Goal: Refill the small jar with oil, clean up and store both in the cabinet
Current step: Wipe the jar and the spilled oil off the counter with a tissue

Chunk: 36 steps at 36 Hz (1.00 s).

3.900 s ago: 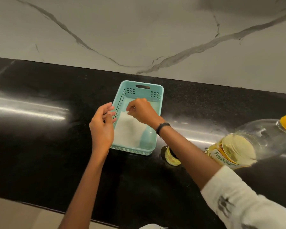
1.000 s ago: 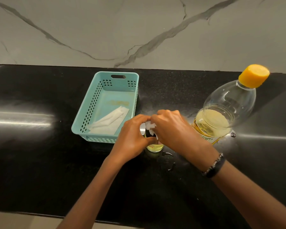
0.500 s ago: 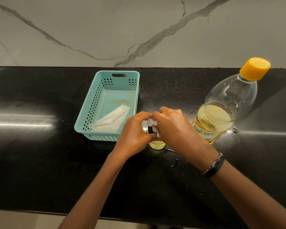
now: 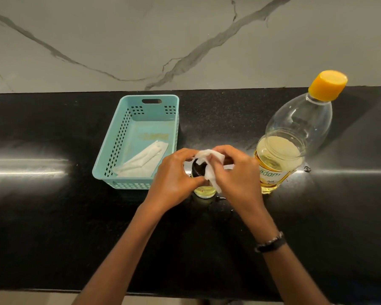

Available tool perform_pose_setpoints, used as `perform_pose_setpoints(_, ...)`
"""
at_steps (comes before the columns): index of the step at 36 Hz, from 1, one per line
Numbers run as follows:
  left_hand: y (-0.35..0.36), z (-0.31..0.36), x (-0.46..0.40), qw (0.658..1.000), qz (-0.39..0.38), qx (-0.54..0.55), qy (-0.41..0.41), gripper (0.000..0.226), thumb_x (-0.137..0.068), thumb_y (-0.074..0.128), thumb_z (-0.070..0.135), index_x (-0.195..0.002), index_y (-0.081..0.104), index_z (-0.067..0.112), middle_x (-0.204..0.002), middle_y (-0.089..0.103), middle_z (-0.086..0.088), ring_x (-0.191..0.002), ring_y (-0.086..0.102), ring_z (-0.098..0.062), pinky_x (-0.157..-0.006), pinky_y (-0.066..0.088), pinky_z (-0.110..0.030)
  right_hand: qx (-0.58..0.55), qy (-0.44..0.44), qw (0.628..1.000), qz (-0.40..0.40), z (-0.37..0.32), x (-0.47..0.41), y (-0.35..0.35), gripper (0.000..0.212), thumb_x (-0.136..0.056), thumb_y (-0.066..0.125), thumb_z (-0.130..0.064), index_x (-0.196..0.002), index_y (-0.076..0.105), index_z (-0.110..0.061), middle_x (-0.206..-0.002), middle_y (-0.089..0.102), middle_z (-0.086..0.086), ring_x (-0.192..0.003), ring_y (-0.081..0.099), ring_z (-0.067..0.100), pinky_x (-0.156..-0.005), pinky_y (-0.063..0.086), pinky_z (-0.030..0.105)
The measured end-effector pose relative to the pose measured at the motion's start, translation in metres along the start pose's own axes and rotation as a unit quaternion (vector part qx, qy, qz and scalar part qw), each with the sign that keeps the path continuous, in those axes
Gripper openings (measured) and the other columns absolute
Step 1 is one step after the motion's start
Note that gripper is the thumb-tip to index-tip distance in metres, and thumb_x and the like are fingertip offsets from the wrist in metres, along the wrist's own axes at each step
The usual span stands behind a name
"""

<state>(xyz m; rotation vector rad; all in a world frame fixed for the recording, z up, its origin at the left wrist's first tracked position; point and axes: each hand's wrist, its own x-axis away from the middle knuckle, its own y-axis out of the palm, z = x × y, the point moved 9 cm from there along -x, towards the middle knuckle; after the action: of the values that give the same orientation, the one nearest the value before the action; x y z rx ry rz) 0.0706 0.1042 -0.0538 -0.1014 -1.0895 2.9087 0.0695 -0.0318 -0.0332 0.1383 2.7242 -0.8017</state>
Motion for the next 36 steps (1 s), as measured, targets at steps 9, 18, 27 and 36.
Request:
perform_pose_setpoints(9, -0.001, 0.004, -0.001, 0.999, -0.014, -0.032, -0.004, 0.065, -0.058, 0.086, 0.043, -0.118, 0.064, 0.032, -0.113, 0.062, 0.018, -0.11, 0.056, -0.004, -0.095, 0.047, -0.03, -0.201, 0.233, 0.942, 0.136, 0.066, 0.081, -0.015, 0.026, -0.087, 0.065, -0.016, -0.112, 0.067, -0.024, -0.109, 0.067, -0.01, -0.103, 0.062, 0.007, -0.08, 0.058, 0.029)
perform_pose_setpoints(18, -0.002, 0.011, 0.0, 0.999, -0.008, -0.037, 0.006, 0.063, -0.059, 0.087, 0.037, -0.117, 0.066, 0.031, -0.099, 0.055, 0.029, -0.101, 0.054, 0.004, -0.085, 0.046, -0.015, -0.233, 0.178, 0.952, 0.085, 0.044, 0.061, 0.022, 0.045, -0.094, 0.046, 0.005, -0.134, 0.051, -0.017, -0.134, 0.055, -0.009, -0.125, 0.046, -0.006, -0.105, 0.037, 0.014)
perform_pose_setpoints(27, -0.003, 0.011, 0.0, 1.0, -0.01, -0.024, -0.007, 0.066, -0.059, 0.088, 0.03, -0.12, 0.065, 0.023, -0.1, 0.06, 0.02, -0.101, 0.056, 0.002, -0.082, 0.047, -0.012, -0.241, 0.263, 0.933, 0.033, 0.055, 0.098, 0.045, 0.047, -0.099, 0.04, -0.004, -0.143, 0.037, -0.018, -0.143, 0.048, 0.002, -0.131, 0.043, 0.01, -0.105, 0.036, 0.02)
perform_pose_setpoints(36, -0.001, 0.015, -0.001, 0.999, -0.018, -0.04, 0.002, 0.065, -0.06, 0.086, 0.032, -0.121, 0.064, 0.023, -0.098, 0.055, 0.026, -0.092, 0.049, 0.02, -0.076, 0.039, -0.002, -0.196, 0.18, 0.962, 0.061, 0.054, 0.063, 0.034, 0.051, -0.096, 0.04, 0.001, -0.143, 0.041, -0.019, -0.141, 0.049, -0.008, -0.13, 0.043, 0.0, -0.109, 0.037, 0.022)
